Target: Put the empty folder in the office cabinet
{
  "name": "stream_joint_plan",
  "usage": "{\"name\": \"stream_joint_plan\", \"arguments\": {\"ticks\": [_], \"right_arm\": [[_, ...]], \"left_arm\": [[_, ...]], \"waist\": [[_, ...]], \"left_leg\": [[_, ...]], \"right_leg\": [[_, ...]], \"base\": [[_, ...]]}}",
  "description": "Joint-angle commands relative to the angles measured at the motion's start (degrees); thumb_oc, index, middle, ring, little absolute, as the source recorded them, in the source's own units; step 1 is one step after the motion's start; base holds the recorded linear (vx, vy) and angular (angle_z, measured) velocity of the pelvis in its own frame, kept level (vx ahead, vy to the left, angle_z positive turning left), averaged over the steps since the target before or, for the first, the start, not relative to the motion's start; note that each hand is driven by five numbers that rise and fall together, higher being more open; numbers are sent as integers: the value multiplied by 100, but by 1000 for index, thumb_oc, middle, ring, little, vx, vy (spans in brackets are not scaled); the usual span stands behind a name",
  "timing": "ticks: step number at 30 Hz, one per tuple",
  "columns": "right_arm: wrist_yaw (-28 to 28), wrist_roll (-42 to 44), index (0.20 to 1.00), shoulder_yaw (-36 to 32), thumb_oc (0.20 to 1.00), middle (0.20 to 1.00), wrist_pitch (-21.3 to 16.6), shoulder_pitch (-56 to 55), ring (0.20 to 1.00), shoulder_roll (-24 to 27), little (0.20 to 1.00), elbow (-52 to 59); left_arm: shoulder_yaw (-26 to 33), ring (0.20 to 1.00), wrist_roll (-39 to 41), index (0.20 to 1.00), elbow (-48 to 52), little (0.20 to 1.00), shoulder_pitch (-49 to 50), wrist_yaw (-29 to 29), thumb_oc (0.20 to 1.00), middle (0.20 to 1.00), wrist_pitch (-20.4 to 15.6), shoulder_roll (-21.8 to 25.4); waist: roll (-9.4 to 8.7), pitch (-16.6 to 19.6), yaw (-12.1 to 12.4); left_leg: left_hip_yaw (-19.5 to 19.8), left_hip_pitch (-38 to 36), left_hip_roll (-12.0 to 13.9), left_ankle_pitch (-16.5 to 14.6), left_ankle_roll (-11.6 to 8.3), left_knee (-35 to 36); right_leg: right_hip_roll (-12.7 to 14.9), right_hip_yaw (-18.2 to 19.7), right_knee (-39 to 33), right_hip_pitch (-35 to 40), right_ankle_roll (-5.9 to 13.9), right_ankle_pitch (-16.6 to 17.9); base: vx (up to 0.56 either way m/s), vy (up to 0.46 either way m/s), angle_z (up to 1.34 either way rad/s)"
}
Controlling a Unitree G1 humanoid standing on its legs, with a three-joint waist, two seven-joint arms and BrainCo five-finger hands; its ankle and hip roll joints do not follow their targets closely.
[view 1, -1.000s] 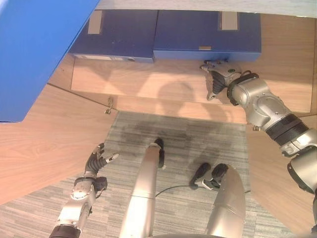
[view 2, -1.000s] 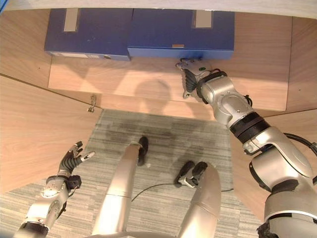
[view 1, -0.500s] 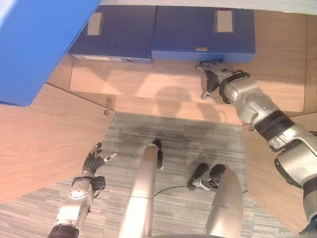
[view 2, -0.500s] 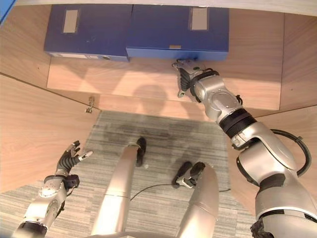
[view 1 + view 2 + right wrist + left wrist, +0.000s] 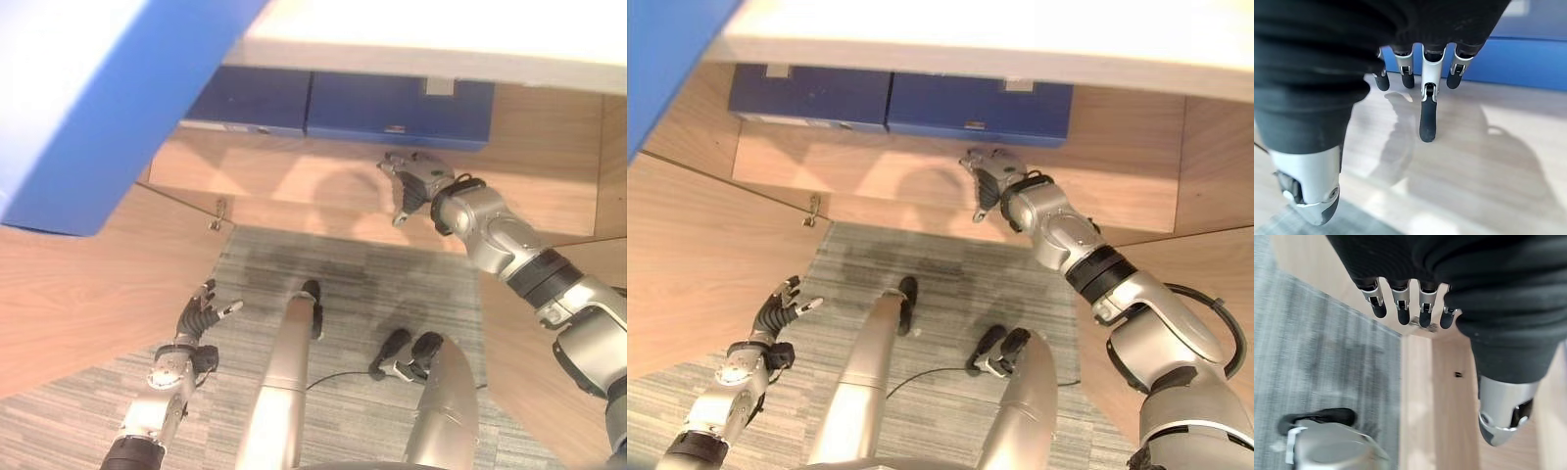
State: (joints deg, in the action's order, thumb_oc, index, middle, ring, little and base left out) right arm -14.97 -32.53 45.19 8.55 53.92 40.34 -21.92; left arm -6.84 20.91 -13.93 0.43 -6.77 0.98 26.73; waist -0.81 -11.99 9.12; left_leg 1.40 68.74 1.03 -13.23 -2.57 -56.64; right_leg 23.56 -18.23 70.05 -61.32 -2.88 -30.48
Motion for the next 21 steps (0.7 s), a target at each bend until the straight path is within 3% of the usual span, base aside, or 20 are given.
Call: {"name": "stream_joint_plan", "arguments": {"ticks": [1, 4, 11, 14, 18, 21], "right_arm": [[-1149, 632, 1000, 1204, 1000, 1000, -587, -994, 1000, -710, 1000, -490], [-976, 603, 1000, 1296, 1000, 1000, -519, -900, 1000, -1003, 1000, -978], [-817, 688, 1000, 1310, 1000, 1000, -482, -820, 1000, -1295, 1000, -1491], [-600, 658, 1000, 1386, 1000, 1000, -425, -857, 1000, -1670, 1000, -2237], [-278, 1258, 1000, 1122, 1000, 1000, -268, -1158, 1000, -2286, 1000, -3303], [131, 2333, 1000, 408, 1000, 1000, -134, -1530, 1000, -2932, 1000, -4354]], "left_arm": [[222, 1000, -82, 1000, 299, 1000, -83, 17, 1000, 1000, -271, 80], [61, 1000, 1, 1000, 203, 1000, -214, 4, 1000, 1000, -309, 131], [-62, 1000, 57, 1000, 80, 1000, -301, 40, 1000, 1000, -330, 196], [-321, 1000, 96, 1000, -212, 1000, -464, 97, 1000, 1000, -364, 185], [-782, 1000, 176, 1000, -928, 1000, -719, 218, 1000, 1000, -415, 23], [-1100, 1000, 164, 1000, -1856, 1000, -901, 282, 1000, 1000, -398, -306]], "waist": [[5, -675, 181], [28, -772, 239], [85, -896, 296], [97, -950, 342], [133, -993, 354], [194, -949, 335]], "left_leg": [[18, 7, 138, -405, 235, 81], [-41, -585, 120, -107, 197, 749], [-22, -1083, 76, 166, 179, 1297], [-47, -1735, 121, 543, 64, 2081], [-71, -2627, 206, 908, 13, 2928], [-106, -3362, 309, 1192, 11, 3618]], "right_leg": [[237, 626, -930, 25, 411, 890], [116, 448, -1537, 594, 555, 1164], [28, 275, -2047, 1108, 653, 1419], [-165, 14, -2762, 1718, 791, 1737], [-422, -190, -3659, 2599, 848, 2080], [-624, -284, -4375, 3268, 875, 2318]], "base": [[-55, -6, -6], [-77, -7, -2], [-51, -14, -1], [-77, -36, 9], [-56, -39, -6], [-17, -23, -19]]}}
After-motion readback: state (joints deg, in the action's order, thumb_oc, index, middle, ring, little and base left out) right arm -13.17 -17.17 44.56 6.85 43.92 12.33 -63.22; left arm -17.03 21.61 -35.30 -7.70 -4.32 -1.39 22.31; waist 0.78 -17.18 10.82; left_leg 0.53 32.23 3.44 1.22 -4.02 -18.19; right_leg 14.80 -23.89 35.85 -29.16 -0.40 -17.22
